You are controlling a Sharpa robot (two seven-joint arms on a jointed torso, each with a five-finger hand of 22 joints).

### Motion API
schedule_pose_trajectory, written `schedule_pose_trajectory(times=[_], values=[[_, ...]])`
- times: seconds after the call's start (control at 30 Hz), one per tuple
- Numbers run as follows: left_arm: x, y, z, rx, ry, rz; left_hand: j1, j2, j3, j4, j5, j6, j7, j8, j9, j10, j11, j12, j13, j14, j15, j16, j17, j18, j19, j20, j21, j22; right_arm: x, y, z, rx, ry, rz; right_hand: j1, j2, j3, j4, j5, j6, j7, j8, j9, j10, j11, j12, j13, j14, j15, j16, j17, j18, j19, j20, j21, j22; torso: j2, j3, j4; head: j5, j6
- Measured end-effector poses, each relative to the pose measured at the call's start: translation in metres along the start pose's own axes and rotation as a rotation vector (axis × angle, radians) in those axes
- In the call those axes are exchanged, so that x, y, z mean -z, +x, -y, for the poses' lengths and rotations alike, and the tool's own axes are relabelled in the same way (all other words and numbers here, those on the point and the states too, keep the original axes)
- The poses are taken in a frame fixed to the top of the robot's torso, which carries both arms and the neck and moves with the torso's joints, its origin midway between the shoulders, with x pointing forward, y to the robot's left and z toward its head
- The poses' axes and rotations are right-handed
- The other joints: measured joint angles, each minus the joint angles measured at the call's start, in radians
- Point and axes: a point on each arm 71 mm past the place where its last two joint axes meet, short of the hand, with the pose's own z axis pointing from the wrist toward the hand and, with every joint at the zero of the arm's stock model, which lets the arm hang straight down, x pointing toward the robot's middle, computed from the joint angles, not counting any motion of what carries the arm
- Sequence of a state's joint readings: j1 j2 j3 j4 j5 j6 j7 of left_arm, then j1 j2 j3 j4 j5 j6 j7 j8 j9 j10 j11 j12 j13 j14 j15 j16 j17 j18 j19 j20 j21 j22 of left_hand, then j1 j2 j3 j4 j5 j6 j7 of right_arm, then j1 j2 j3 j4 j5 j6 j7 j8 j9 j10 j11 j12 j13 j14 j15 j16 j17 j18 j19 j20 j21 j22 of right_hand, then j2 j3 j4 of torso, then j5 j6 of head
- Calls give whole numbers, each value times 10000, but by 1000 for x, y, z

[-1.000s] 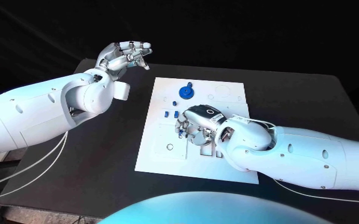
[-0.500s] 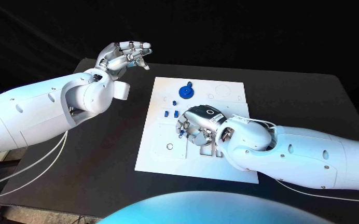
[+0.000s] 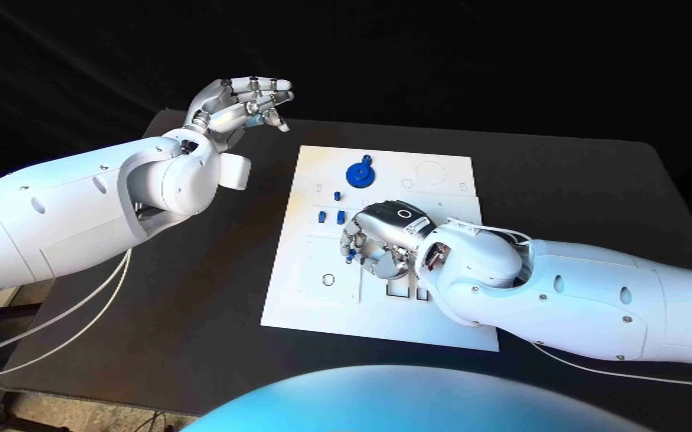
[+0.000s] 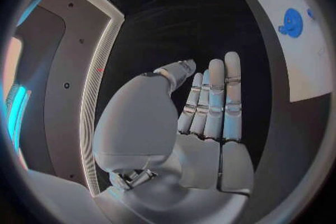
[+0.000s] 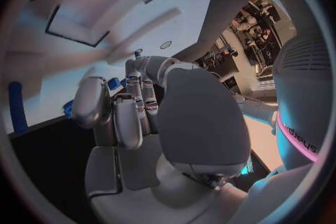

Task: Assemble the parts on the task board

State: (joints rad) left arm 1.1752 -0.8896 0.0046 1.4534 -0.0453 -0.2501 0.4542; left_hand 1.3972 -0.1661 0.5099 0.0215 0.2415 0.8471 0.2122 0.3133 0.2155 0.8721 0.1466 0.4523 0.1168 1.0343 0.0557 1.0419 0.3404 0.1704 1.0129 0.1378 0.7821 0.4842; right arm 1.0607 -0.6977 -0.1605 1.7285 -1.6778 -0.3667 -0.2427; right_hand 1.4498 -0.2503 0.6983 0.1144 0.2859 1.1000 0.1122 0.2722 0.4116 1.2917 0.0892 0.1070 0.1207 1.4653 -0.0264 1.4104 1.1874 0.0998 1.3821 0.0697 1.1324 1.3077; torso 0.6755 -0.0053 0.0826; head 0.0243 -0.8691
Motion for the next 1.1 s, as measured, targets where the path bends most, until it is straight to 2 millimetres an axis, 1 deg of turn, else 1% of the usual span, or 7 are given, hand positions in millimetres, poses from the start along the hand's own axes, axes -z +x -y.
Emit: schedule_pose_trajectory(times=[0.33, 0.57, 0.67, 0.73, 0.77, 1.1], values=[[0, 0, 0, -2, -17, 4, 0, 0, -3, 3, 0, 0, 0, 0, -1, 0, 0, 0, 1, 0, 0, -1, 0, 0, 0, 0, 0, -1, -2, 0, -1, 34, 9, -66, 1, -1, -1, 0, -13, 0, 0, 22, -19, 1, -1, -11, 2, 14, 13, 0, -1, 0, 0, 0, 0, -1, -2, -3, -5, 1, -34], [0, -1, 0, -7, -21, 14, 0, 0, -3, 3, 0, 0, 0, 0, -1, 1, -1, 0, 1, 0, 0, -1, 1, -1, 0, 0, 0, -2, -4, 1, -3, 42, -38, -138, -1, 0, -1, 0, -21, 1, 1, 22, -12, 36, -36, -35, 7, 15, 14, 0, -2, 0, 0, 0, 0, -2, -4, -7, 1, -6, -36], [0, -1, 0, -8, -23, 16, 0, 0, -3, 4, 0, 0, 0, 0, -1, -36, -37, 45, 1, -36, 35, -2, 1, 0, 0, 0, 0, -2, -4, 1, -4, 43, -55, -160, -3, 2, -1, 0, -21, 1, 1, 21, -3, 37, -37, -36, 7, 15, 14, 0, -2, 0, 0, 0, 0, -2, -4, -12, 1, -8, -36], [0, -1, 0, -10, -26, 19, 0, 0, -4, 4, 0, 0, 0, 0, -2, -36, -37, 46, 1, -35, 35, -2, 1, 0, 0, 0, 0, -2, -5, 1, -4, 45, -62, -174, -6, 2, -1, 0, -21, 1, 1, 21, -1, 37, -37, -36, 7, 15, 15, 0, -2, 0, 0, 0, 0, -2, -5, -12, 1, -8, -36], [0, -1, 0, -11, -28, 21, 0, 0, -4, 4, 0, 0, 0, 0, -2, -36, -37, 46, 2, -36, 35, -2, 1, 0, 0, 0, 0, -2, -5, 1, -4, 46, -61, -179, -55, 2, -1, 0, -21, 0, 1, 20, -1, 72, -72, -36, 6, 15, 15, 0, -3, 0, 0, 0, 0, -2, -5, -12, 2, -3, -36], [0, -2, 0, -21, -41, 38, 0, 0, -4, 4, 0, 0, 0, 0, -2, -35, -37, 45, 2, -35, 35, -2, 1, 0, 0, 0, 0, -4, -5, 2, -5, 47, -37, -199, -106, -1, 41, -42, -22, 1, 1, 10, -1, 73, -73, -51, 13, 15, 15, 0, -18, 0, 0, 1, 0, -3, -5, -11, 1, 12, -37]])
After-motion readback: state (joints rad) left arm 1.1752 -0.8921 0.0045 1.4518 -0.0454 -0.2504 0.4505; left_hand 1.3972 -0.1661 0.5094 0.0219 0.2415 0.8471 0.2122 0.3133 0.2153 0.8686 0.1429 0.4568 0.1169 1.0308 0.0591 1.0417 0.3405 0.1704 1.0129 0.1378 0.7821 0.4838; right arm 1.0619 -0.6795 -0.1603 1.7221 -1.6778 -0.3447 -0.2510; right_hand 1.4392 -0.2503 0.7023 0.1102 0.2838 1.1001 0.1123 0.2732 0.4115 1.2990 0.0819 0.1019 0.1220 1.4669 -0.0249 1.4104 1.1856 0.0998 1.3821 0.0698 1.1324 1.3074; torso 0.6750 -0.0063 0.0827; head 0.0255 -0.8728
